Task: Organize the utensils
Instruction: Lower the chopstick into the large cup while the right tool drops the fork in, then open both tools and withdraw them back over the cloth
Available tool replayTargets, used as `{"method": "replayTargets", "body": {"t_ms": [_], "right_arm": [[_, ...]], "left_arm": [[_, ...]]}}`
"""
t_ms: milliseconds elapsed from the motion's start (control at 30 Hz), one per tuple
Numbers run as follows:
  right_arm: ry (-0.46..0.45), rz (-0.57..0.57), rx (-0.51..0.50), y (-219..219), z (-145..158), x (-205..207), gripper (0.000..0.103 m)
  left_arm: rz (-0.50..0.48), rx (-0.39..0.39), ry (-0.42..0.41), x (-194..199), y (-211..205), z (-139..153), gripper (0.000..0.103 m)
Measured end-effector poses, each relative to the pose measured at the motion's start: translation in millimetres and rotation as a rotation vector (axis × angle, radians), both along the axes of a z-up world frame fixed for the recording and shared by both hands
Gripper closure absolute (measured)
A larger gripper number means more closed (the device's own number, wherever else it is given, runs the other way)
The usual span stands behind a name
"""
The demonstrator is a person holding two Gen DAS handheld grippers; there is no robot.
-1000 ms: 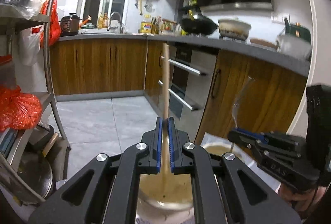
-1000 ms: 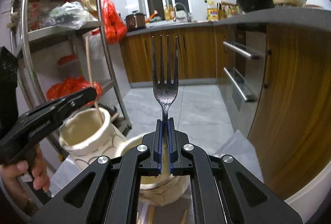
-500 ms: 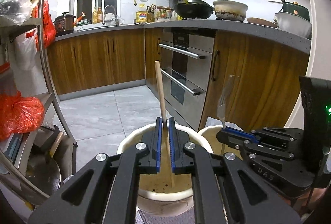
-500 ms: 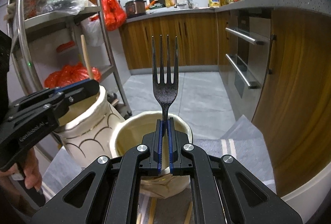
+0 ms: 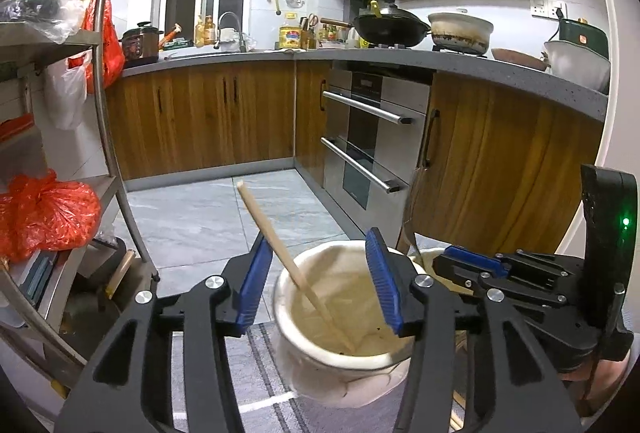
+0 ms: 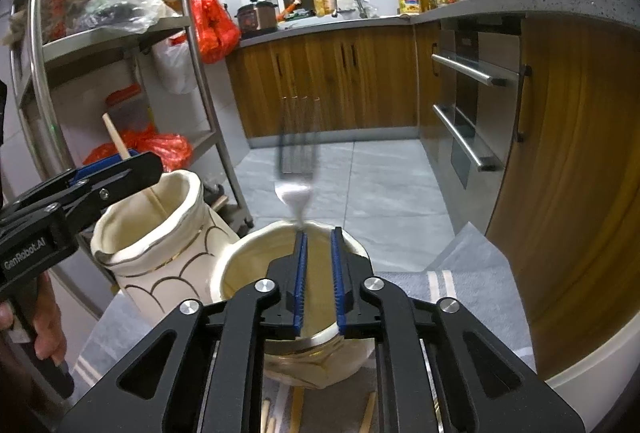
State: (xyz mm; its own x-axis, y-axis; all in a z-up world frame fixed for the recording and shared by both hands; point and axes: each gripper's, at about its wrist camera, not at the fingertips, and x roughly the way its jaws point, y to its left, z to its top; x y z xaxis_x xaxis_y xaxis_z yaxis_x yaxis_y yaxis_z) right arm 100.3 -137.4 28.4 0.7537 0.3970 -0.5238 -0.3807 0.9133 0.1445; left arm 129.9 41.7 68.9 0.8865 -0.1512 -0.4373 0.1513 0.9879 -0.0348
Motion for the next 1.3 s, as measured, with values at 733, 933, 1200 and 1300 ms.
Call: {"method": "replayTargets", "body": {"t_ms": [733, 933, 1200, 1300], "right_arm": [[-0.209, -0.141, -0.038, -72.5, 54.5, -87.7, 0.005], [-0.182, -0.173, -0.069, -90.8, 51.9, -105.9, 0.005], [-0.118, -0.181, -0.11, -107.7, 28.1, -121.4, 0.005], [-0.099, -0.209, -0.144, -113.1, 16.3, -127.4, 0.005]], "left_arm": [[0.044, 0.036, -0.077, -73.3, 5.3, 30.4, 0.006], [-0.014, 0.144, -0.057, -98.4, -26.3, 15.3, 0.005], [-0.058, 0.132, 0.067, -112.1, -57.2, -25.4, 0.006], [-0.042, 0.099, 0.125, -110.7, -59.4, -42.8, 0.006]]}}
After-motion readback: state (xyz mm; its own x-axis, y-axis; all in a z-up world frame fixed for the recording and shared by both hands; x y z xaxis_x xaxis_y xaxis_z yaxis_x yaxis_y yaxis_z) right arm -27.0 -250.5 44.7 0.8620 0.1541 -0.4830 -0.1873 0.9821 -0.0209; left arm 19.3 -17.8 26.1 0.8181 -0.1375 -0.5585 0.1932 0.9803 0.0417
